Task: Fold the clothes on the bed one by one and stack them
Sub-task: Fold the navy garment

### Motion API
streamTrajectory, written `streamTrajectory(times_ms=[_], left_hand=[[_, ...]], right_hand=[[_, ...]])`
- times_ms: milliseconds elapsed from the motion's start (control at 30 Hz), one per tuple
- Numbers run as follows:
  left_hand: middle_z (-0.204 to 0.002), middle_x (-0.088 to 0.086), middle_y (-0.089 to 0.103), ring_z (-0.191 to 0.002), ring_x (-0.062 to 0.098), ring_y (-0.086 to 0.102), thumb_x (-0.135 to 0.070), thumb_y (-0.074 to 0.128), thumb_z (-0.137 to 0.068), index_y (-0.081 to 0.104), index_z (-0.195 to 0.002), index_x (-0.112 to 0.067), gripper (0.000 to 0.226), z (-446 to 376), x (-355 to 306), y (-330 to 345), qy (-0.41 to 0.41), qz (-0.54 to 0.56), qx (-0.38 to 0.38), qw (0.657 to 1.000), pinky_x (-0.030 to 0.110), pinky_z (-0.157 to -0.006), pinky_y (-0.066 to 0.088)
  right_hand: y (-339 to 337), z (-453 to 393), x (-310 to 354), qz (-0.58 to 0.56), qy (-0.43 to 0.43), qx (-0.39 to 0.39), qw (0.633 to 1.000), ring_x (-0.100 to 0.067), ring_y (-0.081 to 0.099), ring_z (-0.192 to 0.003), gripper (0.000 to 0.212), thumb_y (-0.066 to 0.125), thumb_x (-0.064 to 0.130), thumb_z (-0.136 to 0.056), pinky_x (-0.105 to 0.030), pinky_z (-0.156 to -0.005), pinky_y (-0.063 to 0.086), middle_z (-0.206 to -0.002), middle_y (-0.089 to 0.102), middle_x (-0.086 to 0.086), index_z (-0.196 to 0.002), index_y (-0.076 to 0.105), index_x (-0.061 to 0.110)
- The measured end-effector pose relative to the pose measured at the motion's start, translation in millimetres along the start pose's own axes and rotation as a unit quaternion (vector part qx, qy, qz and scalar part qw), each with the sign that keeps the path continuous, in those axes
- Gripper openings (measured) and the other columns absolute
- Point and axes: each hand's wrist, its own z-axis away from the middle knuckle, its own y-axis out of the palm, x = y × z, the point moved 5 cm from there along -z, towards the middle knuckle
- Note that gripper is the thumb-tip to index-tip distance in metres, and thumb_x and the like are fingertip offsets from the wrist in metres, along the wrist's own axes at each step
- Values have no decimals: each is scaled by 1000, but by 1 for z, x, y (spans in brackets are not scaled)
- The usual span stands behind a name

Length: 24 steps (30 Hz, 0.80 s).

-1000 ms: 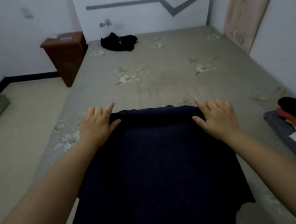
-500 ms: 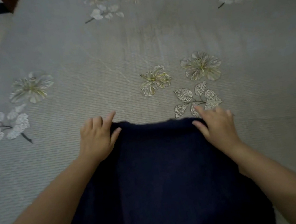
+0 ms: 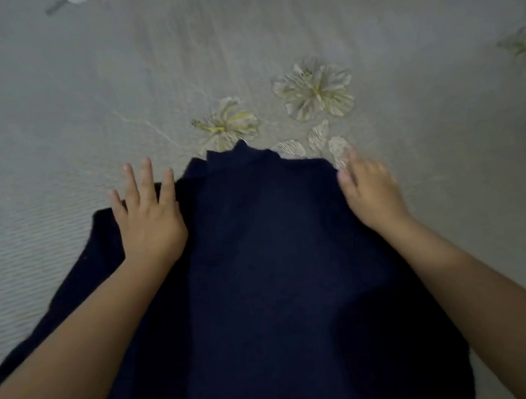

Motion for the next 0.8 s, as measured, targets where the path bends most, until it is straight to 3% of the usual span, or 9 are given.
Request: streamTrajectory(times_ms=[67, 167, 267, 333, 500, 600, 700, 800], left_hand=[[-151, 22, 16, -140, 39, 6, -15, 41, -95, 33, -139, 0, 47, 19, -16, -2, 43, 39, -22, 998, 53, -111, 5], [-140, 28, 37, -131, 46, 28, -35, 34, -89, 48, -128, 4, 57, 56, -55, 14, 152, 44, 9, 987, 60, -102, 24], [-153, 14, 15, -142, 31, 8, -59, 3, -77, 26, -144, -15, 83, 84, -72, 47, 153, 17, 104, 983, 50, -111, 6], [-155, 8, 5, -143, 26, -2, -64, -6, -71, 15, -146, -23, 89, 91, -66, 64, 131, -2, 113, 985, 45, -112, -4], [-155, 9, 8, -143, 26, 0, -66, -2, -73, 16, -146, -23, 86, 92, -64, 69, 132, -16, 94, 987, 45, -112, -4], [-155, 7, -1, -142, 24, -6, -63, 11, -88, 7, -147, -25, 70, 92, -66, 66, 114, -45, 111, 986, 46, -112, -5], [-155, 6, -5, -142, 22, -10, -52, 18, -93, 0, -147, -25, 62, 96, -70, 63, 100, -62, 126, 985, 46, -112, -3], [-155, 8, -3, -142, 24, -8, -48, 22, -95, 4, -147, -24, 61, 102, -79, 60, 104, -46, 122, 986, 48, -112, -1]], right_hand=[[-19, 33, -40, -96, 67, -25, 993, -34, 42, -123, 52, 32, 30, -95, -37, -101, 30, -133, 47, -21, -137, 36, 1], [-24, 90, -92, -96, 160, -2, 982, -35, 29, -132, 60, 30, 36, -90, -31, -108, 16, -143, 34, -24, -132, 42, -5], [-10, 137, -109, -159, 213, 5, 964, -33, 24, -135, 69, 26, 39, -76, -35, -111, 15, -147, 29, -20, -123, 52, -5], [-1, 156, -112, -168, 212, -16, 963, -31, 26, -135, 65, 29, 37, -77, -33, -110, 18, -146, 31, -18, -117, 57, -5], [3, 181, -120, -188, 210, -73, 957, -30, 33, -129, 57, 42, 43, -74, -26, -99, 25, -137, 42, -17, -96, 62, -5], [-2, 189, -123, -243, 203, -76, 946, -30, 40, -124, 56, 48, 34, -71, -22, -96, 29, -130, 48, -17, -109, 58, -6], [-1, 203, -134, -168, 198, -66, 963, -34, 34, -127, 63, 55, 34, -66, -28, -104, 22, -135, 45, -17, -116, 58, -4], [6, 213, -142, -134, 177, -51, 974, -36, 34, -125, 31, 73, 23, -69, -34, -102, 24, -134, 47, -16, -81, 68, -6]])
